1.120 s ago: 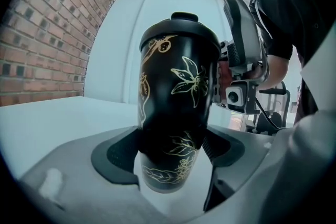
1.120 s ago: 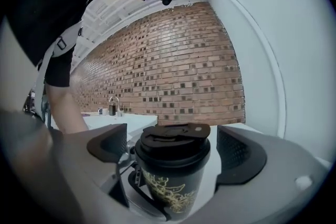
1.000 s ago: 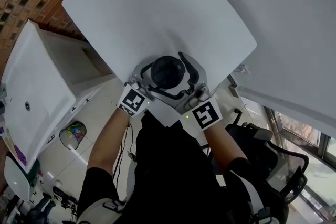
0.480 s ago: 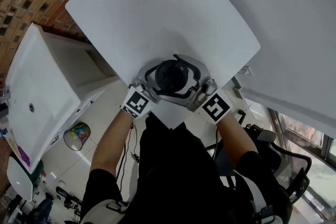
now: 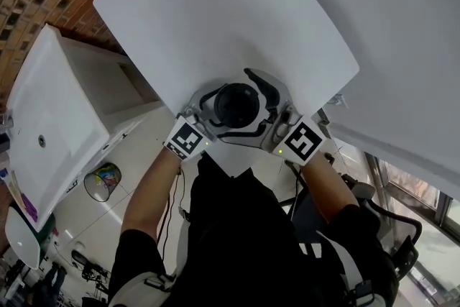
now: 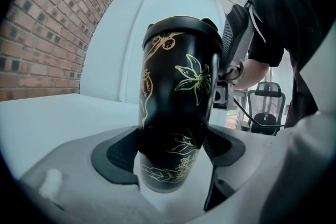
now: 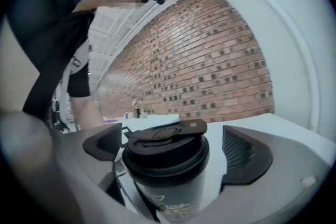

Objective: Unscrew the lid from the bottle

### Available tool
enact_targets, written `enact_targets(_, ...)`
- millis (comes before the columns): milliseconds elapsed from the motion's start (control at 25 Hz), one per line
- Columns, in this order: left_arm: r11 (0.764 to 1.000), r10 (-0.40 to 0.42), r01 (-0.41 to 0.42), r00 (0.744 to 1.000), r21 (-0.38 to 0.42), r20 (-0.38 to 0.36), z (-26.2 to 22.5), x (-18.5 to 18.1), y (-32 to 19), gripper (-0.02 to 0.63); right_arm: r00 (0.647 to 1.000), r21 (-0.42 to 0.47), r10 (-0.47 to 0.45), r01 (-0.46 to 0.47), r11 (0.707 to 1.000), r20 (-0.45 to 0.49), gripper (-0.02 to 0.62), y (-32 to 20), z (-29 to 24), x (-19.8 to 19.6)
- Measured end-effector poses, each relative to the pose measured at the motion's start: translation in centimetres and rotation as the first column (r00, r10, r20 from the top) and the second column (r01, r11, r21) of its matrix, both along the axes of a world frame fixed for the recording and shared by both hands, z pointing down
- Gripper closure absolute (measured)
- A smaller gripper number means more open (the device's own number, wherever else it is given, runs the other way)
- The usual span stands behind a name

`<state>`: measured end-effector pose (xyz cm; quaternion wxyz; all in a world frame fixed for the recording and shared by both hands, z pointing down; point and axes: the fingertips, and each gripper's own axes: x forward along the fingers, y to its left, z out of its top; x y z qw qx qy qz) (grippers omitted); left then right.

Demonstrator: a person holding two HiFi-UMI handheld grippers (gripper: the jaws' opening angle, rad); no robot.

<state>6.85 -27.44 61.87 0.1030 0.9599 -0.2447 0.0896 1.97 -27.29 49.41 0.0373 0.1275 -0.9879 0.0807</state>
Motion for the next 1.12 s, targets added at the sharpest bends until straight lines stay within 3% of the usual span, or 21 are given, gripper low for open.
enact_targets(80,1.000,-0.001,0.001,1.000,-0.008,-0.003,0.1,0.0,0.0,0.215,0.989,-0.003,0.142,-0.142,0.990,0.037,0.015,-0.4,-0.4,0.1)
enact_targets(240,1.000,0.005,-0.005,1.000,-0.008,0.001,0.0,0.2,0.1,0.215,0.947,0.067,0.323,-0.321,0.945,-0.009,0.082,-0.3,0.1,0.4)
enact_targets(320,1.000,0.006,-0.006,1.000,-0.005,-0.001,0.1,0.0,0.1,0.215,0.929,0.076,0.366,-0.363,0.929,-0.043,0.115,-0.3,0.7,0.3)
enact_targets(440,1.000,-0.002,0.002,1.000,-0.004,-0.002,0.1,-0.2,0.0,0.215,0.928,0.055,0.366,-0.363,0.930,-0.068,0.144,-0.2,1.4,0.3)
enact_targets(600,1.000,0.003,-0.003,1.000,-0.004,0.006,0.3,0.2,0.0,0.215,0.963,0.003,0.268,-0.268,0.963,-0.035,0.144,-0.1,1.2,0.6)
enact_targets(720,1.000,0.010,-0.010,1.000,-0.010,0.000,0.3,0.5,0.1,0.215,0.993,0.064,0.073,-0.068,0.996,-0.093,0.144,0.6,1.5,0.5)
enact_targets(960,1.000,0.006,-0.006,1.000,-0.015,0.007,0.3,0.1,0.1,0.216,0.978,0.078,-0.182,0.190,0.979,-0.102,0.144,1.3,1.3,-0.1)
enact_targets(1120,1.000,0.008,-0.008,1.000,-0.020,0.012,0.4,-0.1,0.2,0.216,0.951,0.028,-0.285,0.291,0.956,-0.120,0.141,1.7,1.6,-0.4)
